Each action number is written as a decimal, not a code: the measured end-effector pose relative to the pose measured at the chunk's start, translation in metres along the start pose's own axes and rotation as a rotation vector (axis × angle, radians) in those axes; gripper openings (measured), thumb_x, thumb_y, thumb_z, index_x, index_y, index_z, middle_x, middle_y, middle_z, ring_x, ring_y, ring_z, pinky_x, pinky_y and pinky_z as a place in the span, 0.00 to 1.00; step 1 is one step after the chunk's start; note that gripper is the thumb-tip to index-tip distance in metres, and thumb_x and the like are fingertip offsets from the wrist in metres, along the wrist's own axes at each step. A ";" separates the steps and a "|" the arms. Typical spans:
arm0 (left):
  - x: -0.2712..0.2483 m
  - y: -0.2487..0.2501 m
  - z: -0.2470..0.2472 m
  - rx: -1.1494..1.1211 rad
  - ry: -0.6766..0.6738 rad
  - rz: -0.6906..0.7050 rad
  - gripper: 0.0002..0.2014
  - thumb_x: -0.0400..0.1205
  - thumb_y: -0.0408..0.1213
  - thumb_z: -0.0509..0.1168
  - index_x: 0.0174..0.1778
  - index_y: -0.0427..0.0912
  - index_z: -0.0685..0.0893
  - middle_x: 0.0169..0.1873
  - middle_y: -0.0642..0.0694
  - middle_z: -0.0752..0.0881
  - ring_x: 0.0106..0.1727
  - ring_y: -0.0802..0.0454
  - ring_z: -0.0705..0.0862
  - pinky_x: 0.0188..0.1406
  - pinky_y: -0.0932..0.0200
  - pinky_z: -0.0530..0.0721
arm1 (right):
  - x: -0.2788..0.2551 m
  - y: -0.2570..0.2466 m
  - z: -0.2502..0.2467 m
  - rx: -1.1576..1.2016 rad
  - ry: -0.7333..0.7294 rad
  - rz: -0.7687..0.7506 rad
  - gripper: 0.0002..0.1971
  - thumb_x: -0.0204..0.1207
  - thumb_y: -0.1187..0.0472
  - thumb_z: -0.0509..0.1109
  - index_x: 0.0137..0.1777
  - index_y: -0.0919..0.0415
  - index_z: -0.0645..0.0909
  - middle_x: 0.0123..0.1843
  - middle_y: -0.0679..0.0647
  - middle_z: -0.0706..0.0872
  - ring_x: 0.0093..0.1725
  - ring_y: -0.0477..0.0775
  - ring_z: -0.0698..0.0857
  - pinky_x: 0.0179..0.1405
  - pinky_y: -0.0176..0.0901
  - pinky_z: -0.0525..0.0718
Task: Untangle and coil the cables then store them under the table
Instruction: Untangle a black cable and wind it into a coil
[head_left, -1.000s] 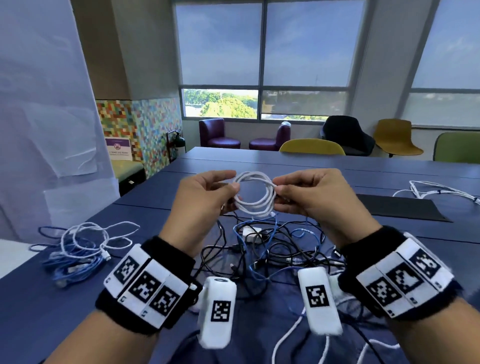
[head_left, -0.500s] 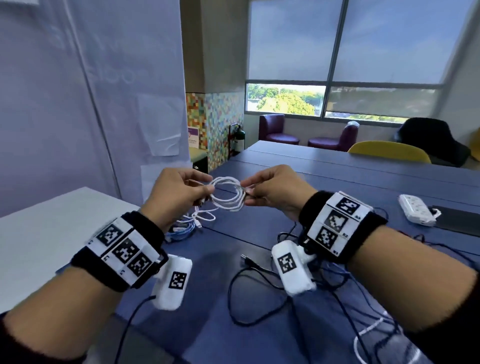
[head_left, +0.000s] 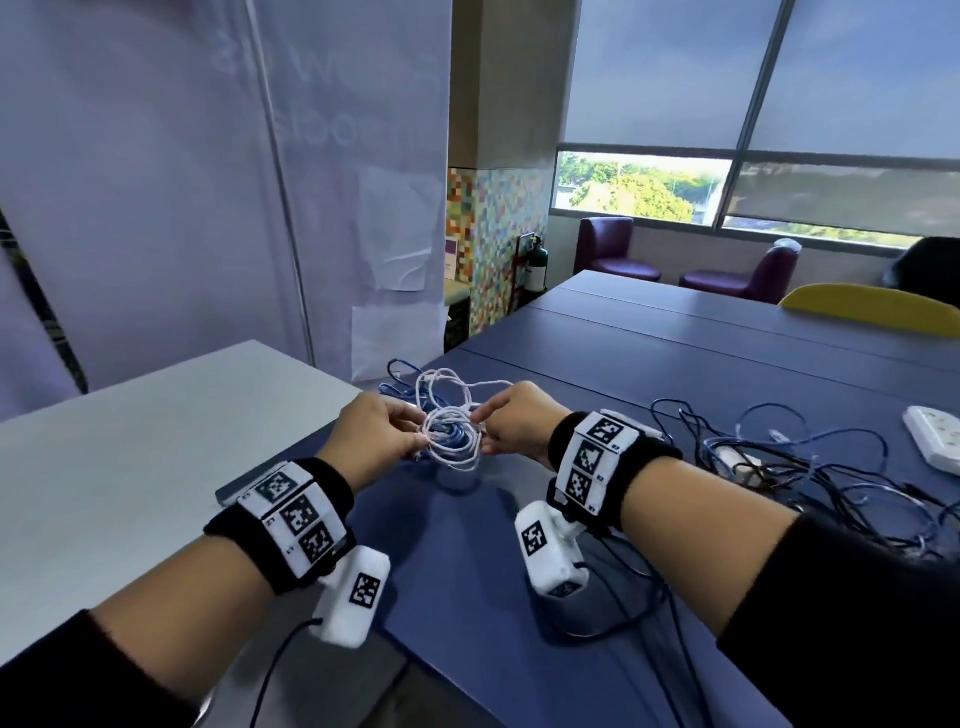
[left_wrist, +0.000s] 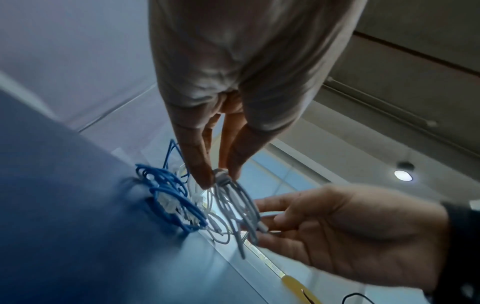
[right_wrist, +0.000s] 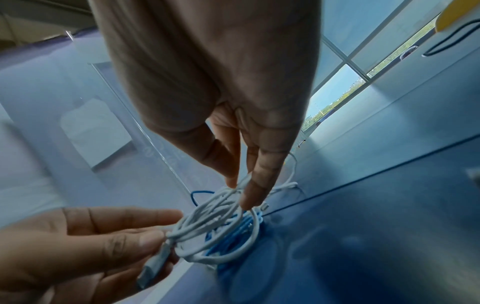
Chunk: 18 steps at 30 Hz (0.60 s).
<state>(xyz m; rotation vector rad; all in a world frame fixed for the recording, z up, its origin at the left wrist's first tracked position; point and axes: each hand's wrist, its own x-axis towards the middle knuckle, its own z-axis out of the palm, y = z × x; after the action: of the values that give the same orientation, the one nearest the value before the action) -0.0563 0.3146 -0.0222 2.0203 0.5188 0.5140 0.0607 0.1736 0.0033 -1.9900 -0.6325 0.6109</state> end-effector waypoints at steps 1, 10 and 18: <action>0.001 -0.001 0.000 -0.001 -0.007 -0.007 0.11 0.71 0.19 0.75 0.40 0.39 0.89 0.35 0.36 0.89 0.36 0.46 0.87 0.50 0.42 0.90 | 0.004 0.004 0.002 -0.016 0.000 0.004 0.08 0.77 0.76 0.66 0.47 0.65 0.83 0.45 0.63 0.85 0.43 0.58 0.85 0.55 0.53 0.88; 0.010 0.003 -0.001 0.290 -0.146 -0.057 0.04 0.72 0.22 0.71 0.37 0.29 0.91 0.25 0.43 0.84 0.25 0.55 0.77 0.34 0.59 0.79 | 0.009 0.013 0.012 -0.294 -0.076 0.000 0.16 0.78 0.70 0.65 0.64 0.68 0.83 0.47 0.58 0.83 0.32 0.47 0.80 0.32 0.38 0.82; 0.006 0.006 0.004 0.434 -0.106 -0.017 0.05 0.73 0.33 0.73 0.41 0.35 0.89 0.38 0.37 0.90 0.39 0.43 0.85 0.48 0.48 0.83 | -0.001 0.015 0.001 -0.293 -0.005 -0.121 0.16 0.77 0.67 0.68 0.64 0.58 0.86 0.40 0.43 0.81 0.29 0.38 0.73 0.27 0.23 0.71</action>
<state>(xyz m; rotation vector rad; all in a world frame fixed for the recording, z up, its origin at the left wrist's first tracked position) -0.0480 0.3128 -0.0179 2.4368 0.6220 0.2970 0.0623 0.1673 -0.0105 -2.2009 -0.8804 0.4699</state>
